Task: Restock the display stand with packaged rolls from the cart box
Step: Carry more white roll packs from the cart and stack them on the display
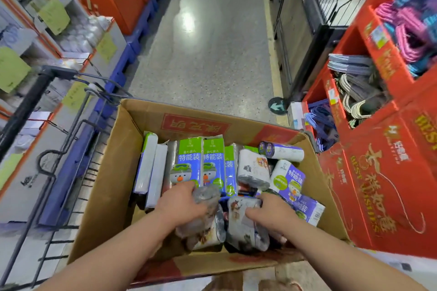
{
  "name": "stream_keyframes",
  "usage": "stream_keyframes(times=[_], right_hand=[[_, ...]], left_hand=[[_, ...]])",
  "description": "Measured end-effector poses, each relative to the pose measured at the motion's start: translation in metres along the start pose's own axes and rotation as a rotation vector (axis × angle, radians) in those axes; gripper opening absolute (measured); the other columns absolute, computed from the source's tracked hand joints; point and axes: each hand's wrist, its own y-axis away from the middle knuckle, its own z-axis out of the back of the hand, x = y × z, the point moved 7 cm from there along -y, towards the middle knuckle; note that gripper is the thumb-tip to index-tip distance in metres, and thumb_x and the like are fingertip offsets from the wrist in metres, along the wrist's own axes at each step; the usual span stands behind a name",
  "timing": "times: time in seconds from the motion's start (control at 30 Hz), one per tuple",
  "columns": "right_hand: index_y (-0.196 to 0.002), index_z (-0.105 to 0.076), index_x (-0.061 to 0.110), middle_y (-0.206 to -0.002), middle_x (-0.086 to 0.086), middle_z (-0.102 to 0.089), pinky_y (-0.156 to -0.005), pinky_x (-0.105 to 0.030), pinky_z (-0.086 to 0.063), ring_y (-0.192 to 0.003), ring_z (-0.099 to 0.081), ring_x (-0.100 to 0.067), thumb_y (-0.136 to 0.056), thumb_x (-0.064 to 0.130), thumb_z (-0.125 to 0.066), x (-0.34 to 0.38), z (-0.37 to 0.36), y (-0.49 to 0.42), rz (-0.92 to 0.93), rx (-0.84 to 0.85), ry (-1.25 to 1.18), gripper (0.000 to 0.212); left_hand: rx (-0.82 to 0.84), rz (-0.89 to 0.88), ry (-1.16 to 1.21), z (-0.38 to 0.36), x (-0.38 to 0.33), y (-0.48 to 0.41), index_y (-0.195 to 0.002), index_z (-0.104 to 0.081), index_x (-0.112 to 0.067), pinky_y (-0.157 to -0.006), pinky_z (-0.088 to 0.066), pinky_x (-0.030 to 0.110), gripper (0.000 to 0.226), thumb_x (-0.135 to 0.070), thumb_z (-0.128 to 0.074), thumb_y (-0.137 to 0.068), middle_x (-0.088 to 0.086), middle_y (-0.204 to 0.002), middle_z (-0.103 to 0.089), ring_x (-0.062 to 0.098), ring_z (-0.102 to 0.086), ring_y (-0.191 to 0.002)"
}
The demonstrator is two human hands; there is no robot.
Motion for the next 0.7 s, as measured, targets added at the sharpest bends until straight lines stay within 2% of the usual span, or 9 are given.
stream_keyframes(times=[0.1,0.2,0.27,0.37,0.43,0.5,0.57,0.63,0.7], right_hand=[[-0.1,-0.057,0.021,-0.101,-0.002,-0.063,-0.073,-0.027,-0.044,-0.094,-0.059,-0.021,-0.078,0.04,-0.061,-0.022,0.027,0.019,-0.02,-0.102,-0.109,0.029],[-0.104,-0.059,0.019,-0.095,0.0,-0.061,-0.071,-0.026,-0.041,-0.091,-0.059,-0.021,-0.08,0.035,-0.063,-0.053,0.06,0.046,-0.019,-0.244,-0.207,0.029],[-0.106,-0.058,0.02,-0.092,0.002,-0.058,-0.067,-0.024,-0.036,-0.084,-0.054,-0.018,-0.082,0.032,-0.062,-0.083,0.081,0.074,-0.036,-0.333,-0.255,0.027],[-0.083,-0.052,0.022,-0.078,0.003,-0.055,-0.053,-0.027,-0.033,-0.07,-0.051,-0.015,-0.082,0.034,-0.06,-0.141,0.102,0.126,-0.073,-0.452,-0.31,0.015],[-0.07,-0.04,0.024,-0.067,0.005,-0.046,-0.049,-0.025,-0.028,-0.06,-0.043,-0.01,-0.083,0.033,-0.059,-0.187,0.108,0.168,-0.125,-0.529,-0.355,0.026],[-0.075,-0.041,0.021,-0.071,0.004,-0.047,-0.055,-0.028,-0.032,-0.066,-0.045,-0.013,-0.083,0.035,-0.059,-0.24,0.107,0.215,-0.214,-0.608,-0.415,0.024],[-0.089,-0.05,0.017,-0.081,0.002,-0.056,-0.067,-0.029,-0.041,-0.079,-0.053,-0.019,-0.079,0.04,-0.059,-0.293,0.098,0.261,-0.301,-0.667,-0.512,0.026],[-0.095,-0.05,0.022,-0.087,0.001,-0.058,-0.075,-0.03,-0.044,-0.088,-0.056,-0.021,-0.074,0.044,-0.058,-0.341,0.087,0.306,-0.353,-0.707,-0.622,0.032],[-0.107,-0.053,0.028,-0.095,-0.001,-0.061,-0.078,-0.028,-0.043,-0.099,-0.059,-0.023,-0.075,0.042,-0.06,-0.385,0.078,0.351,-0.405,-0.777,-0.686,0.035]], left_hand=[[-0.053,-0.048,0.18,0.007,-0.037,0.005,-0.098,-0.059,-0.02,-0.071,-0.043,0.028,0.048,-0.047,-0.056,-0.058,0.004,-0.094,-0.065,0.022,-0.061,-0.091],[-0.087,-0.13,0.347,0.007,-0.083,0.015,-0.08,-0.055,-0.021,-0.063,-0.041,0.029,0.041,-0.047,-0.053,-0.048,0.005,-0.085,-0.064,0.019,-0.058,-0.078],[-0.082,-0.173,0.423,0.001,-0.118,0.024,-0.075,-0.057,-0.021,-0.056,-0.04,0.023,0.038,-0.045,-0.055,-0.046,0.003,-0.078,-0.064,0.018,-0.057,-0.073],[-0.055,-0.268,0.512,-0.018,-0.181,0.046,-0.072,-0.057,-0.022,-0.054,-0.038,0.02,0.033,-0.043,-0.058,-0.046,-0.003,-0.071,-0.059,0.012,-0.053,-0.066],[-0.018,-0.34,0.525,-0.041,-0.226,0.069,-0.074,-0.06,-0.017,-0.053,-0.037,0.018,0.032,-0.038,-0.059,-0.05,-0.001,-0.07,-0.059,0.009,-0.051,-0.063],[0.03,-0.392,0.511,-0.074,-0.269,0.095,-0.081,-0.065,-0.011,-0.06,-0.046,0.024,0.041,-0.037,-0.062,-0.05,0.003,-0.076,-0.065,0.015,-0.059,-0.068],[0.08,-0.457,0.488,-0.111,-0.31,0.122,-0.085,-0.067,-0.015,-0.07,-0.053,0.036,0.048,-0.043,-0.065,-0.046,0.004,-0.082,-0.07,0.023,-0.066,-0.079],[0.129,-0.533,0.433,-0.147,-0.354,0.156,-0.081,-0.064,-0.016,-0.067,-0.049,0.035,0.048,-0.046,-0.062,-0.043,0.004,-0.078,-0.067,0.024,-0.063,-0.076],[0.19,-0.566,0.402,-0.182,-0.391,0.191,-0.083,-0.063,-0.009,-0.06,-0.041,0.031,0.05,-0.042,-0.062,-0.045,0.006,-0.075,-0.062,0.021,-0.056,-0.066]])
